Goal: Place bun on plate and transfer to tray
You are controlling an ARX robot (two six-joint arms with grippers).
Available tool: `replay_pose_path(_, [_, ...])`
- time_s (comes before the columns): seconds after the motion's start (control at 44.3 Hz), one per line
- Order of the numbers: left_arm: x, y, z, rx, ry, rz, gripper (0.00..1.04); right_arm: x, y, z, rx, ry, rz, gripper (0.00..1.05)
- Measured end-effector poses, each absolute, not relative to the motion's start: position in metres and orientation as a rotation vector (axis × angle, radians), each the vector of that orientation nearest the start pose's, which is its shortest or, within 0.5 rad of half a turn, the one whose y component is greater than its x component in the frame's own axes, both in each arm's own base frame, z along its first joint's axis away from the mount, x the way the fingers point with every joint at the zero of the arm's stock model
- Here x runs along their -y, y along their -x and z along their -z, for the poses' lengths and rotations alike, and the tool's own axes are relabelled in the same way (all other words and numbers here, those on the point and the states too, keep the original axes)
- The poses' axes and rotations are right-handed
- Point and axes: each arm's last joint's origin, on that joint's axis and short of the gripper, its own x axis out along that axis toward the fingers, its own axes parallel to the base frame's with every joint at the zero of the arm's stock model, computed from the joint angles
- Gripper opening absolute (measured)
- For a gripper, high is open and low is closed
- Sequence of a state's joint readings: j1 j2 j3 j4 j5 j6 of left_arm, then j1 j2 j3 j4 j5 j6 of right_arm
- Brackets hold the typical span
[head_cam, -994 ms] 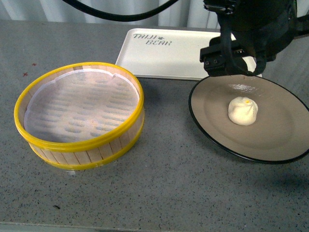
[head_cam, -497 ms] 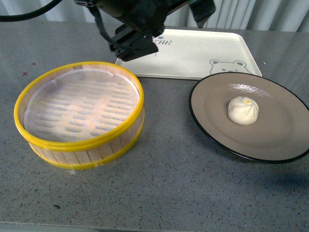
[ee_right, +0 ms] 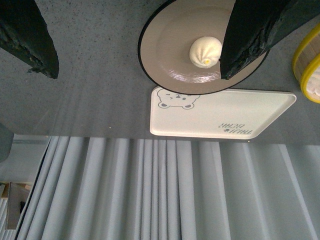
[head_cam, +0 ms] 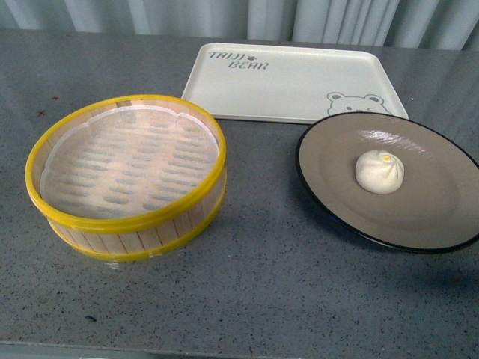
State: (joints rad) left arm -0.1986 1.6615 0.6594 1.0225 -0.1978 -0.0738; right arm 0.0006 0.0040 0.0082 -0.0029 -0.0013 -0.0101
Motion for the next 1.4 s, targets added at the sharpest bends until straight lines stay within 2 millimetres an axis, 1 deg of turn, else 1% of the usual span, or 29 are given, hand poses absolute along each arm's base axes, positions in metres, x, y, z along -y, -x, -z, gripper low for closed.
replay_pose_path(0.023, [0.055,-0.309,-0.192,0.016,0.062,0.007,0.43,0.000,-0.097,-0.166,0.001,0.010,-0.002,0.96])
replay_pose_path(0.158, [0.042,-0.279,-0.181,-0.012,0.025,0.013,0.21,0.000,-0.097,-0.166,0.001,0.010,-0.002,0.96])
replay_pose_path(0.181, [0.039,-0.272,-0.179,-0.014,0.021,0.009,0.16,0.000,-0.097,-0.166,0.001,0.010,-0.002,0.96])
replay_pose_path(0.249, [0.033,-0.260,-0.178,-0.014,0.017,0.006,0.05,0.000,-0.097,-0.166,0.001,0.010,-0.002,0.96])
replay_pose_path(0.271, [0.031,-0.256,-0.177,-0.013,0.019,0.004,0.04,0.000,-0.097,-0.166,0.001,0.010,-0.002,0.96])
replay_pose_path(0.497, [0.020,-0.220,-0.173,-0.007,0.010,0.007,0.04,0.000,-0.097,-0.166,0.001,0.010,-0.002,0.96])
replay_pose_path(0.565, [0.017,-0.211,-0.168,0.005,0.009,0.005,0.04,0.000,-0.097,-0.166,0.001,0.010,-0.002,0.96])
replay_pose_path(0.655, [0.013,-0.199,-0.161,-0.020,0.007,0.003,0.04,0.000,-0.097,-0.166,0.001,0.010,-0.002,0.96])
replay_pose_path(0.791, [0.003,-0.183,-0.162,-0.014,0.007,0.012,0.04,0.000,-0.097,-0.166,0.001,0.010,-0.002,0.96])
replay_pose_path(0.926, [0.000,-0.168,-0.162,-0.016,0.007,-0.001,0.04,0.000,-0.097,-0.166,0.001,0.010,-0.002,0.96])
replay_pose_path(1.152, [0.000,-0.152,-0.163,-0.012,0.008,0.000,0.04,0.000,-0.097,-0.166,0.001,0.010,-0.002,0.96])
replay_pose_path(1.401, [0.000,-0.137,-0.171,0.014,0.007,0.000,0.04,0.000,-0.097,-0.166,0.001,0.010,-0.002,0.96])
